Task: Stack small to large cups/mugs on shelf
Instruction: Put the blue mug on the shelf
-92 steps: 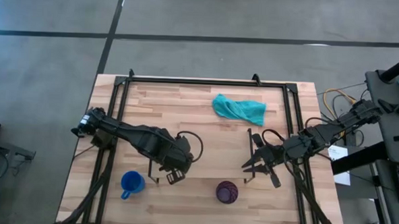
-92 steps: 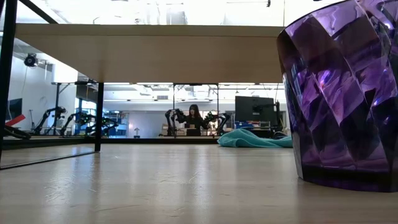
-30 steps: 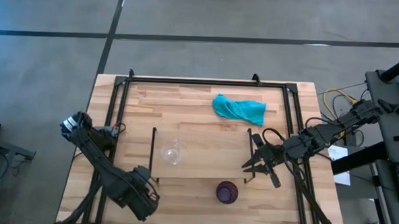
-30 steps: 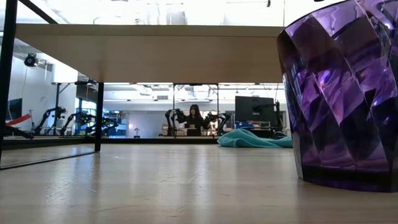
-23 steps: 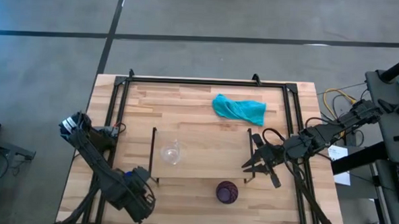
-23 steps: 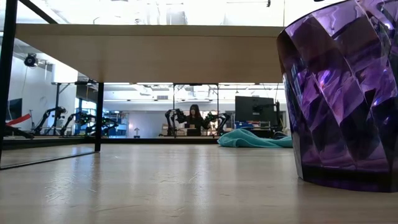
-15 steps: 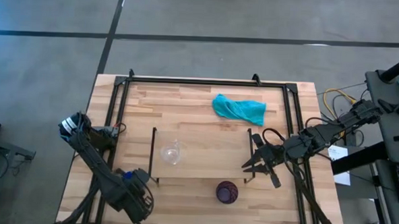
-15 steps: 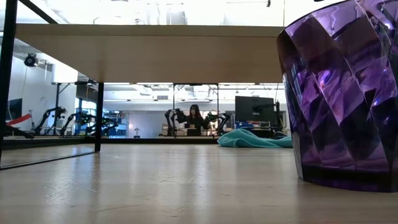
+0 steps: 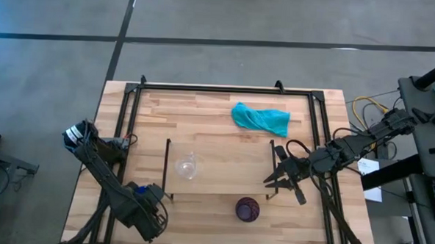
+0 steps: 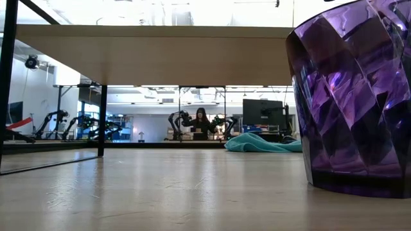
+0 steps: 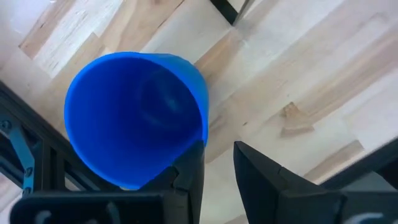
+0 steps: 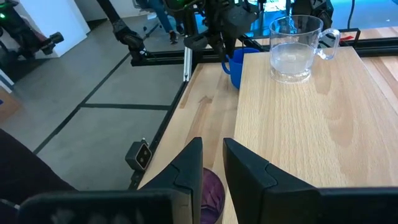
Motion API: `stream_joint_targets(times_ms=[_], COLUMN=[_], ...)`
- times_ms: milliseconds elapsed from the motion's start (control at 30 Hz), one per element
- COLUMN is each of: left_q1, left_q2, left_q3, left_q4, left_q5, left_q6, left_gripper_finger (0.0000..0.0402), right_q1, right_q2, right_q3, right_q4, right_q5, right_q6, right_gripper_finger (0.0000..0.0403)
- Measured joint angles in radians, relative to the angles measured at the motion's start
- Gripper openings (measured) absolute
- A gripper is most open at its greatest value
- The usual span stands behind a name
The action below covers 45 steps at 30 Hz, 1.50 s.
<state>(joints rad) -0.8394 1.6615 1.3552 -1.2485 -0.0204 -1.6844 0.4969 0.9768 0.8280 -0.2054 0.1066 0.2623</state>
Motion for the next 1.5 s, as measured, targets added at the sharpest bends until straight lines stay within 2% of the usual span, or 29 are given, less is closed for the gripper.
stream_joint_targets(times_ms=[300, 700, 1300, 1400, 1500], left_q1=[0.000, 0.000, 0.000, 0.000, 0.000], left_q2=[-0.053, -0.056, -0.053, -0.053, -0.054], left_q3=[-0.010, -0.055, -0.127, -0.127, -0.127], left_q4=[-0.054, 0.034, 0.117, 0.116, 0.116], left_q5=[-0.021, -0.022, -0.016, -0.016, -0.012], left_q6=[0.001, 0.094, 0.097, 0.097, 0.101], left_gripper_finger=[0.0073, 0.0073, 0.0072, 0.0058, 0.0024], right_q1=[0.000, 0.000, 0.000, 0.000, 0.000], right_q2=[0.000, 0.000, 0.000, 0.000, 0.000], right_q3=[0.000, 0.000, 0.000, 0.000, 0.000], right_q4=[0.001, 0.001, 0.001, 0.002, 0.002], right_q5=[0.001, 0.028, 0.029, 0.029, 0.029], right_q6=[0.001, 0.025, 0.026, 0.026, 0.026], right_gripper_finger=[0.0059, 0.0059, 0.0059, 0.0059, 0.0059])
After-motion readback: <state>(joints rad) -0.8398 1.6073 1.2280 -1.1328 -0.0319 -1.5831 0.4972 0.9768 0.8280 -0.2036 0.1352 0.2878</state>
